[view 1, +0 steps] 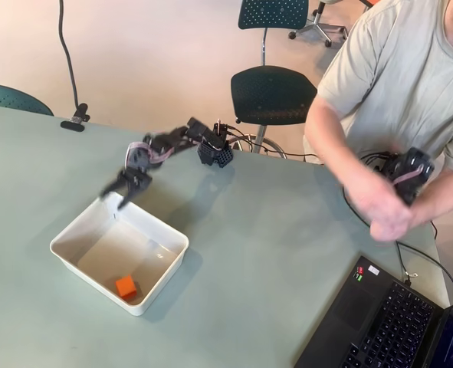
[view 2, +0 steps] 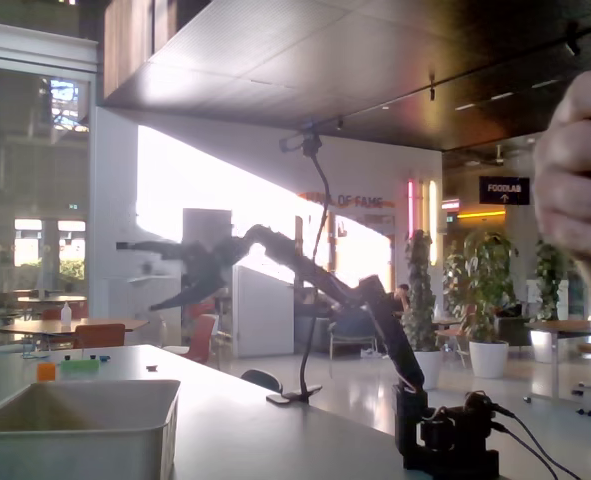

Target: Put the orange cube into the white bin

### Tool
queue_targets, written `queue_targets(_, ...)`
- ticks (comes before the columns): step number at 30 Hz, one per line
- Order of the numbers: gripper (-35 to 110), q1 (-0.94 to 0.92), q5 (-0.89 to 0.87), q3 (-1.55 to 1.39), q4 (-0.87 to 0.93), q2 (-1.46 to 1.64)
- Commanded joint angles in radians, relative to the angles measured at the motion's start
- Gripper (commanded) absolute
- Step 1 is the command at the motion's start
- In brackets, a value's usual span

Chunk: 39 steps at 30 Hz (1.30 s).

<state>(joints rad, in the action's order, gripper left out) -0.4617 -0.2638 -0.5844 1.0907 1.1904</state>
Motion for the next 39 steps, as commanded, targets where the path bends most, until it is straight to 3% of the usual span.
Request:
queue_targets(1,62,-0.032,-0.002,0.026,0.175,0.201)
queue_targets(9,62,-0.008,0.005,0.026,0.626,0.342)
queue_targets(14,62,0.150,0.000,-0.097,0.630,0.383)
queue_targets(21,62,0.216,0.002,-0.690,0.624,0.640)
queue_targets(26,62,0.212,0.008,-1.134,0.485,0.980)
queue_targets(34,62,0.219,0.005,-1.947,0.002,1.741)
queue_targets(39,62,0.224,0.003,-2.237,-0.072,2.086)
